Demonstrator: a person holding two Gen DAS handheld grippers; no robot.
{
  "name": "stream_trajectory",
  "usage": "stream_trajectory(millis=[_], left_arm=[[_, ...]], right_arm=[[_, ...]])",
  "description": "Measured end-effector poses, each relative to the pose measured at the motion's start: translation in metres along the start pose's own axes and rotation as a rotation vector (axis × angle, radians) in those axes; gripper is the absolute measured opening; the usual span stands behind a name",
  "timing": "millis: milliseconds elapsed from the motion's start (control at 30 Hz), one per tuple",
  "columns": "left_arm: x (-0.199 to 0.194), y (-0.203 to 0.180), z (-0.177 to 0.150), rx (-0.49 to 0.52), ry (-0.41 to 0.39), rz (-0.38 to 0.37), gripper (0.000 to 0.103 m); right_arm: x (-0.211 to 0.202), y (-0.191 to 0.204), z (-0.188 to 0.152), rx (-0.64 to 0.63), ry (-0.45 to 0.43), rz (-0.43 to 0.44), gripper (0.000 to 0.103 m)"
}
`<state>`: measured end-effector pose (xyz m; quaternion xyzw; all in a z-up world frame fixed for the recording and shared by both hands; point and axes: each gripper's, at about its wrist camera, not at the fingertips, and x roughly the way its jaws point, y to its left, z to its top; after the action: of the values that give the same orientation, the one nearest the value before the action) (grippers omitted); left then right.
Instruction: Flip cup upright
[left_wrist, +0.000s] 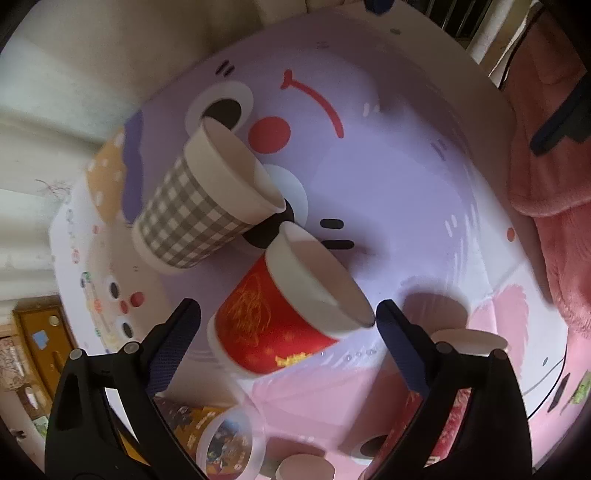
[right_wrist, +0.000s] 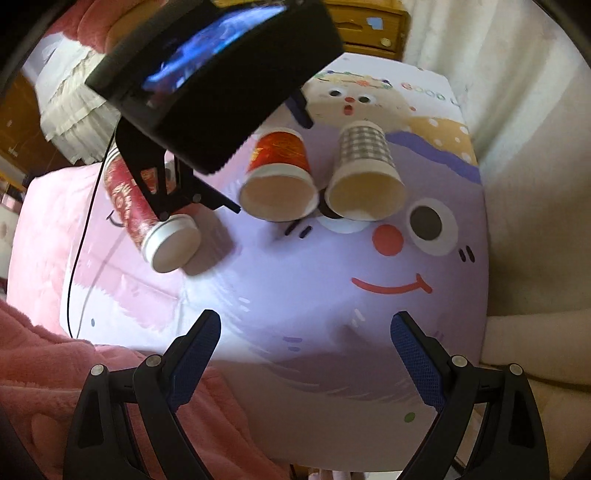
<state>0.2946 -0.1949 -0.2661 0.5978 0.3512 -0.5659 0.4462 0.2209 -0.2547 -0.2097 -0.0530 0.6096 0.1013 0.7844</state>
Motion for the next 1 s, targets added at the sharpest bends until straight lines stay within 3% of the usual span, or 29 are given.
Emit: stream_trajectory(millis=[167, 467, 633, 800, 1000], left_arm=[[0.012, 0.006, 0.007, -0.01, 0.011, -0.053, 0.085], [0.011, 0.004, 0.015, -0.051, 0.03, -0.111, 0.084], [-0.007, -0.006, 0.011, -0.077, -0.013, -0.117, 0.083], [-0.039, 0.002, 0.007, -0.177, -0.069, -0.107, 0.083], [-0.107, 0.018, -0.007, -0.438, -0.233, -0.073, 0.083]], right_arm=[[0.007, -0.023, -0.005, 0.072, 0.023, -0.013, 0.095], [0.007, -0.035, -0.008, 0.099, 0.015, -0.009, 0.095], [-0.003, -0.029, -0.005, 0.066, -0.005, -0.01, 0.095], [-0.013, -0.023, -0.006, 0.066, -0.028, -0.015, 0.095], [-0.026, -0.017, -0.008, 0.104, -0.065, -0.024, 0.095]])
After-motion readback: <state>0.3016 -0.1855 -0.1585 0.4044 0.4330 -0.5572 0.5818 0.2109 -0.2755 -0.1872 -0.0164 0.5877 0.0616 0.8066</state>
